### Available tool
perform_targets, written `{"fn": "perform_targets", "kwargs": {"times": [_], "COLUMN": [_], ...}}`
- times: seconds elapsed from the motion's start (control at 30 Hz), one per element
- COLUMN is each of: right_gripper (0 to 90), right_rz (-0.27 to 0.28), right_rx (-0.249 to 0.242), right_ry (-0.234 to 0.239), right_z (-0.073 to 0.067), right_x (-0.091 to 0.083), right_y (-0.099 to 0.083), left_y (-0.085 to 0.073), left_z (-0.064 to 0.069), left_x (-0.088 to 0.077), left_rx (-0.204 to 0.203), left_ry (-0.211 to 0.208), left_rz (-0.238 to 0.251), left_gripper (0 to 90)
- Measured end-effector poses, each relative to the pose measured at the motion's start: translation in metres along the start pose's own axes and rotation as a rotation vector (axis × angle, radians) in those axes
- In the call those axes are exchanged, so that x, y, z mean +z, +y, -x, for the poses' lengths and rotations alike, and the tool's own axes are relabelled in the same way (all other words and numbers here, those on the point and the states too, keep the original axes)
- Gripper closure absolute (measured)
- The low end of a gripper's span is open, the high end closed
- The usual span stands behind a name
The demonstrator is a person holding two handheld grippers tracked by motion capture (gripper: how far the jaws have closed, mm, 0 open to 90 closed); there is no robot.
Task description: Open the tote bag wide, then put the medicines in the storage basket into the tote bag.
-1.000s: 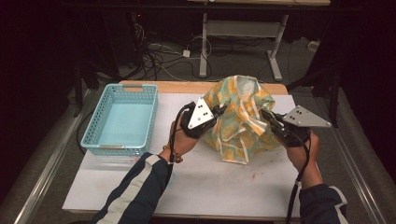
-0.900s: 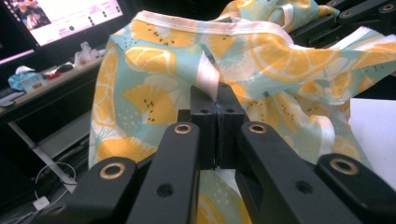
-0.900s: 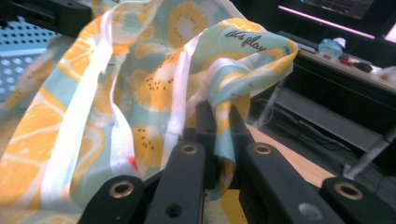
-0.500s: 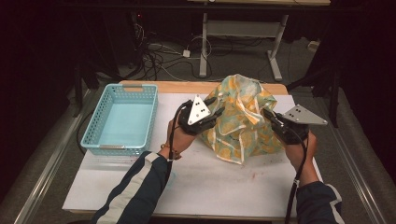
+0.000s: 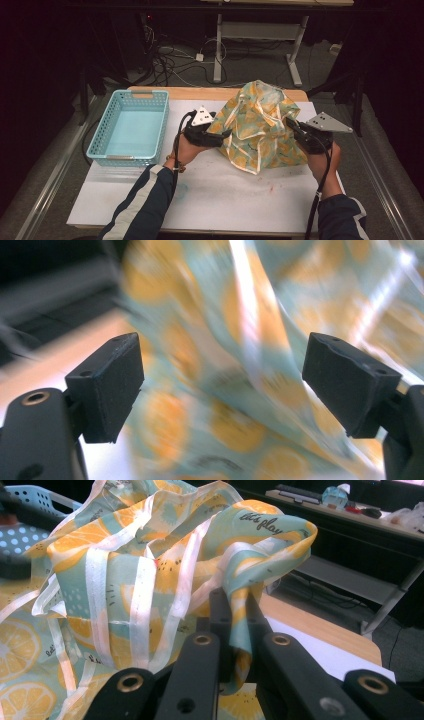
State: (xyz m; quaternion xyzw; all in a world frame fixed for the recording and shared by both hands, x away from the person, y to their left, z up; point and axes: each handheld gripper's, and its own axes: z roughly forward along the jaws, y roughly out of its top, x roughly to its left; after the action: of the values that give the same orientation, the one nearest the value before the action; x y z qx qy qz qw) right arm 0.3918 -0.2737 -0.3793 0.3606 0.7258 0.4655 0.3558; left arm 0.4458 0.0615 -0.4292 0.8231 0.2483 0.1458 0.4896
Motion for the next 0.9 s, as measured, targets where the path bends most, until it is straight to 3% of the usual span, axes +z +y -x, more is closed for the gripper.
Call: {"fn": "perform_targets", "kwargs": {"times": [0.13,0.23,0.27,0.47,0.53,0.57,0.6,0.7,0.9], "right_gripper": [89.1,89.2,89.1,89.1,89.1,89.2,89.2,89.2,89.3], "right_rz": [0.001,0.0,0.0,-0.013,-0.016,-0.014,-0.012,-0.007,0.052], "right_rx": [0.001,0.004,0.003,-0.002,-0.003,-0.003,0.0,0.003,-0.018], "right_ry": [0.007,0.005,0.007,0.015,0.016,0.013,0.012,0.006,-0.015], "right_z": [0.001,0.001,0.002,0.0,-0.001,-0.001,-0.001,-0.001,-0.003], "right_x": [0.001,0.001,0.001,0.003,0.004,0.004,0.004,0.002,-0.012], "right_y": [-0.001,-0.001,-0.002,-0.004,-0.004,-0.003,-0.003,-0.001,0.023], "left_y": [-0.01,-0.015,-0.019,-0.031,-0.03,-0.028,-0.026,-0.019,0.002], "left_z": [-0.001,-0.002,-0.004,-0.005,-0.003,-0.003,-0.003,-0.002,0.006], "left_x": [0.023,0.035,0.039,0.057,0.056,0.054,0.052,0.036,0.001], "left_rx": [0.0,0.009,0.005,0.05,0.077,0.102,0.107,0.087,0.117], "left_ry": [0.003,0.024,0.004,-0.032,-0.035,-0.027,-0.023,-0.007,0.052], "left_rz": [-0.098,-0.141,-0.153,-0.28,-0.277,-0.284,-0.269,-0.167,0.003], "left_gripper": [16.7,27.6,30.9,72.4,84.7,86.7,87.0,87.3,87.3]}}
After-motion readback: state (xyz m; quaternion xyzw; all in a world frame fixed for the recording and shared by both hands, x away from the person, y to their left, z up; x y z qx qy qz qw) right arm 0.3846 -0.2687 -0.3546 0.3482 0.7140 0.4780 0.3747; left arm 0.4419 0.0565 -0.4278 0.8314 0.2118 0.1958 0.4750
